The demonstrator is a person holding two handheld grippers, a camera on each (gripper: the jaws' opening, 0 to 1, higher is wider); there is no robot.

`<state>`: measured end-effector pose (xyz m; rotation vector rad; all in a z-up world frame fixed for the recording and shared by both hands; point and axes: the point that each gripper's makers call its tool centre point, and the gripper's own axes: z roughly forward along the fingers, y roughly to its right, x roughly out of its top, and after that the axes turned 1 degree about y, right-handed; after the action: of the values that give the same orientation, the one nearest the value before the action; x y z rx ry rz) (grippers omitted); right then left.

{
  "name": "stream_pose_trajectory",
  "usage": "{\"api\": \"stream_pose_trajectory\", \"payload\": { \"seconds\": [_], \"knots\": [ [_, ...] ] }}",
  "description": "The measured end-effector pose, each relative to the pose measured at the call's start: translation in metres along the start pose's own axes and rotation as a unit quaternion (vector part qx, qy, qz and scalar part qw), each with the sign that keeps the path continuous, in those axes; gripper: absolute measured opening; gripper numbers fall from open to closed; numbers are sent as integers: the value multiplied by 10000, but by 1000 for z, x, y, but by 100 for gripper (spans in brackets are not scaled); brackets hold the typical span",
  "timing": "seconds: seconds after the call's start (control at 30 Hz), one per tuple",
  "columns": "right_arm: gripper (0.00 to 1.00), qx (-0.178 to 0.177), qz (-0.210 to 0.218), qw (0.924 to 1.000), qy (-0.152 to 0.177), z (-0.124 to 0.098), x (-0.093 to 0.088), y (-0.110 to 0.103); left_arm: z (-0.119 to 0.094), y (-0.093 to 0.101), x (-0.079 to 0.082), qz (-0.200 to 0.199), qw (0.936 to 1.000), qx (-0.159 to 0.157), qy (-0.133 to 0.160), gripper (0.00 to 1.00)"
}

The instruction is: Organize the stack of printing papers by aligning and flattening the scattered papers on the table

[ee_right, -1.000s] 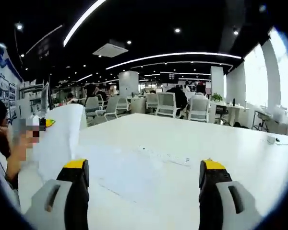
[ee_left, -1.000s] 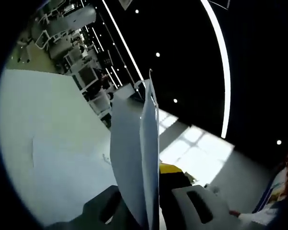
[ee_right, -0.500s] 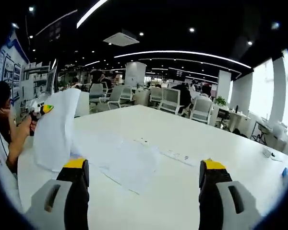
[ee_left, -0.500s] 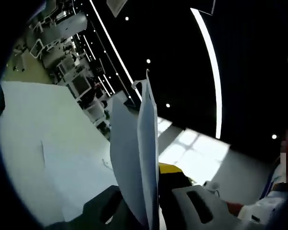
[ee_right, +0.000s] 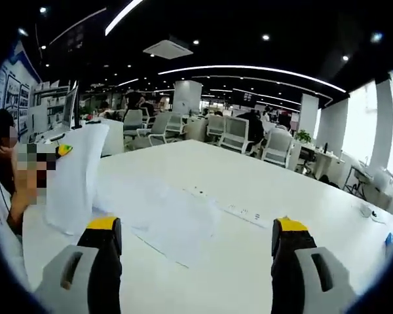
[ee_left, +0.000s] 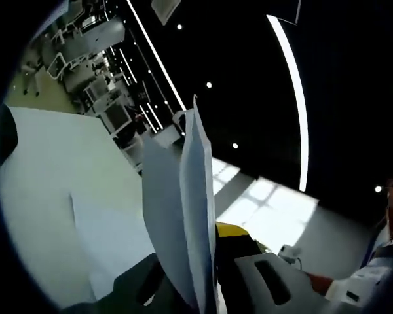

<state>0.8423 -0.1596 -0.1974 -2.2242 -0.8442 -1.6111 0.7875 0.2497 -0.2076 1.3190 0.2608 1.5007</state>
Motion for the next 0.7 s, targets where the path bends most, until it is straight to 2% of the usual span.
{"api": "stream_pose_trajectory", "payload": {
  "seconds": [0.17, 0.7],
  "knots": [
    [90, 33, -71, 10000, 53, 4, 5, -1, 0, 2, 0, 14, 10000, -6, 49, 6],
    [89, 115, -7, 9999, -51, 19, 4, -1, -1, 4, 2, 25, 10000, -43, 76, 6]
  ]
}}
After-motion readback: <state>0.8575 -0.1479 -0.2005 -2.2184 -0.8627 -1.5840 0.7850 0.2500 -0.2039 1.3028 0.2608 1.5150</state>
